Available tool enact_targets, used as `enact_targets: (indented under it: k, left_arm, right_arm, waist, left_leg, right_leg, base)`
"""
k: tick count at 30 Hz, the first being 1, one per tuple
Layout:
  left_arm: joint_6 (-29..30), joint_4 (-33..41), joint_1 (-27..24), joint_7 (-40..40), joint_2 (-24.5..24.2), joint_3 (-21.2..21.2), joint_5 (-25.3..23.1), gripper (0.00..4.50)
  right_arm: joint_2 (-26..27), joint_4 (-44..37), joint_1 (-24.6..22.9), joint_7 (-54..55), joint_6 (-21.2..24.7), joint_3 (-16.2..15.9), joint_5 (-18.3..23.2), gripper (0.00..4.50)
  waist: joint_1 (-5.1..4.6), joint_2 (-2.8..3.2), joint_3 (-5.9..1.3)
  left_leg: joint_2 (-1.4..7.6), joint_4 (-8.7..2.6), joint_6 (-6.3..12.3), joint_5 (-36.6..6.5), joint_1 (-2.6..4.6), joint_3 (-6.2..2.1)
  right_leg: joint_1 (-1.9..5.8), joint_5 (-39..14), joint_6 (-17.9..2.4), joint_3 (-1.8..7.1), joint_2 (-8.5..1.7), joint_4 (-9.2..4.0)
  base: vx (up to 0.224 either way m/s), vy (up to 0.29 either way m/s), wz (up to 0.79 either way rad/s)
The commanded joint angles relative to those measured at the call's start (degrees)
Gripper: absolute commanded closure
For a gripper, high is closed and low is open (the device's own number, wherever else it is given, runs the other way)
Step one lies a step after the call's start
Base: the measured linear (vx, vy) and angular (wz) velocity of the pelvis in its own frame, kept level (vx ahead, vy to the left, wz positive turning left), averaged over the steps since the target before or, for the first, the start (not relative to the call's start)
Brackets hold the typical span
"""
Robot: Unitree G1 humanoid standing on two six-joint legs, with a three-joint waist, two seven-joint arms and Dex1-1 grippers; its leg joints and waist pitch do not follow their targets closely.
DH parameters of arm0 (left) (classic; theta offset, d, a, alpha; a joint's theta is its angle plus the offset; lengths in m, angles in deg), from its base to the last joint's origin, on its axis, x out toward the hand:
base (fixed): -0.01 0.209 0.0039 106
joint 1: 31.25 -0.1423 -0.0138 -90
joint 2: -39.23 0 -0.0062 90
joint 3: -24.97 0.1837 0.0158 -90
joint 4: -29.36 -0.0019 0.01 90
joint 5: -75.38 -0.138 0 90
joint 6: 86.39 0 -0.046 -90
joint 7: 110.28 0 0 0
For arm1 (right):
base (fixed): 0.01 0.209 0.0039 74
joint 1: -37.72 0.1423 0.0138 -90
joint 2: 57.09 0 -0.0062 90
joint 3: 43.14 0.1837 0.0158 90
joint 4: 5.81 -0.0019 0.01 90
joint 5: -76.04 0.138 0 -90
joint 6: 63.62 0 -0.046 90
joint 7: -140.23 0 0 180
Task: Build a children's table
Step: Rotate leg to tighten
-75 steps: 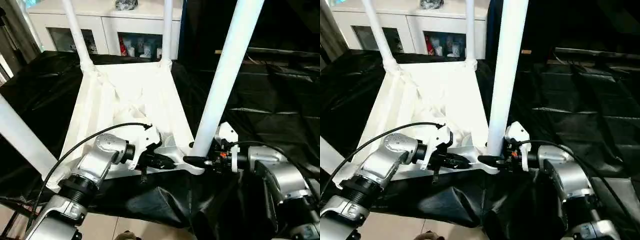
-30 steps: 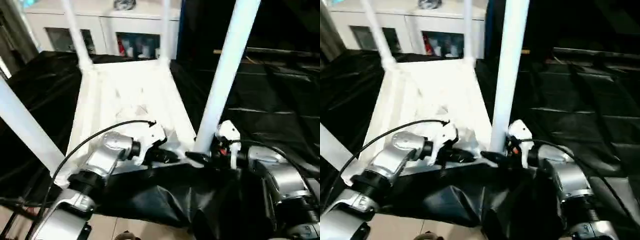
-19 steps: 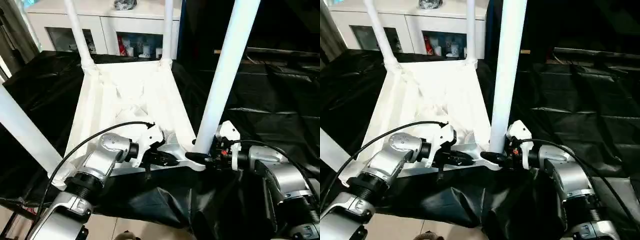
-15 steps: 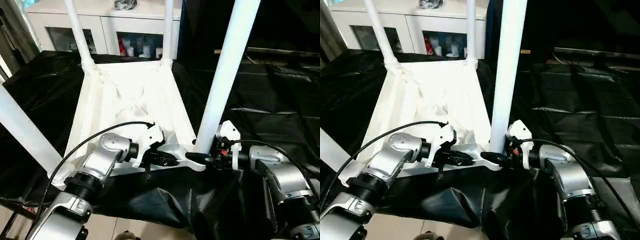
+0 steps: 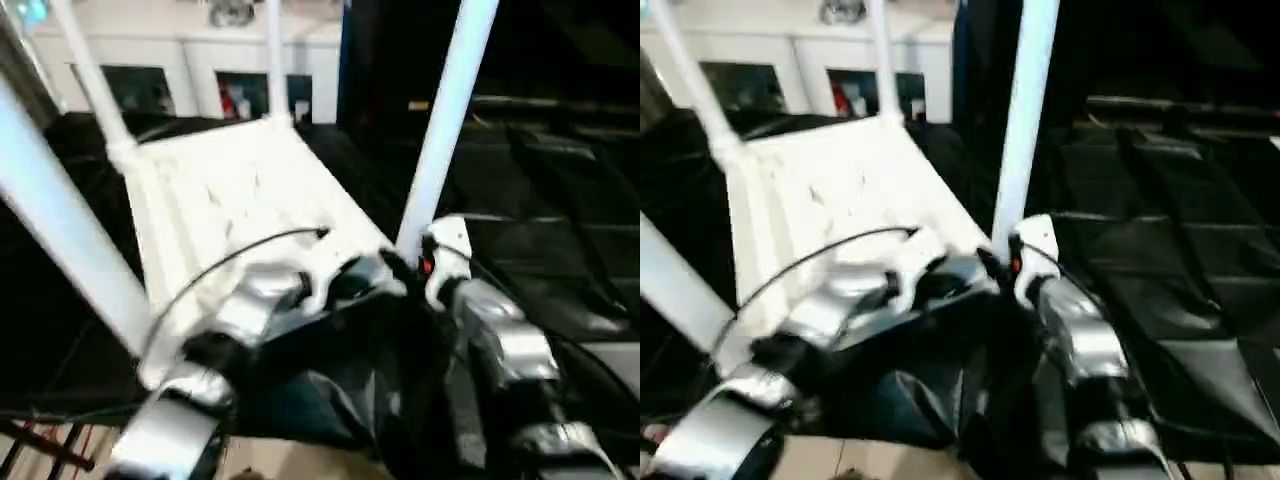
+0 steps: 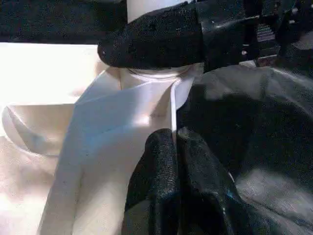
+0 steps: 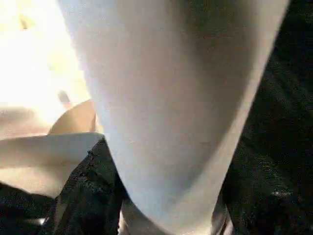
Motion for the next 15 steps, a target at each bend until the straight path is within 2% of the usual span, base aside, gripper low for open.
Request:
enact_targets:
  k: [1,4,5,8,9,11,15]
  left_arm:
    - [-4.14,1.28,2.37,-0.45,4.91,1.50,1.88,4.50]
    - [-5.40,1.04,2.20,-1.90,4.68,1.67,1.54,4.50]
    - [-6.73,1.43,1.62,-3.85,4.01,1.86,1.75,4.50]
    - [-7.04,1.69,1.11,-5.42,3.28,1.69,2.39,4.50]
    - [-6.87,3.84,-0.24,-9.57,1.62,2.03,3.63,4.50]
    - [-6.19,5.43,-0.99,-11.74,0.60,2.17,4.34,4.50]
    - [-5.05,8.13,-2.01,-15.79,-1.92,2.38,5.22,4.50]
  right_arm:
    - [4.03,3.56,-1.09,-2.12,2.54,-4.49,0.23,1.47]
    - [3.99,3.08,-1.07,-3.09,2.95,-3.67,1.19,1.44]
    - [2.88,2.14,-1.45,-4.43,2.05,-4.42,0.70,1.14]
    - [1.42,0.92,-2.00,-6.43,1.04,-5.02,0.47,1.01]
    - [-1.60,-1.40,-3.12,-12.46,0.59,-5.67,1.89,1.01]
    - [-3.76,-3.32,-3.93,-17.13,0.99,-6.39,2.91,1.01]
    - [-8.72,-7.60,-5.50,-26.19,0.89,-8.53,3.86,1.01]
  waist:
    - [-0.04,-0.75,-3.14]
    - [0.15,-0.74,-3.31]
    - [0.18,-0.72,-3.28]
    - [0.38,-0.84,-3.35]
    - [0.54,-0.85,-3.39]
    - [0.83,-0.88,-3.36]
    - [1.44,-0.74,-3.26]
  left_leg:
    - [2.80,-4.72,0.99,-16.17,0.38,-1.29]
    - [2.81,-4.59,1.81,-15.20,0.44,-1.10]
    - [2.84,-4.62,1.98,-14.81,0.33,-1.08]
    - [2.94,-4.56,2.39,-14.16,0.28,-1.05]
    - [2.94,-4.53,2.70,-14.06,0.33,-1.02]
    - [3.10,-4.43,3.72,-13.16,0.23,-0.92]
    - [3.26,-4.46,3.97,-13.53,0.26,-0.94]
  right_leg:
    - [2.43,-23.21,-7.48,2.78,-4.11,-4.83]
    - [2.48,-20.45,-8.75,2.91,-4.15,-4.57]
    - [2.58,-19.90,-9.09,2.90,-4.13,-4.46]
    - [2.68,-18.91,-9.28,2.92,-4.16,-4.27]
    - [2.74,-18.42,-9.54,2.88,-4.16,-4.27]
    - [2.87,-16.47,-10.21,3.03,-4.24,-4.01]
    - [2.86,-18.40,-10.09,2.92,-4.24,-4.08]
  base:
    - [0.000,0.000,0.00]
    - [0.000,0.000,0.00]
    - [0.000,0.000,0.00]
    - [0.000,0.000,0.00]
    - [0.000,0.000,0.00]
    - [0.000,0.000,0.00]
    - [0.000,0.000,0.00]
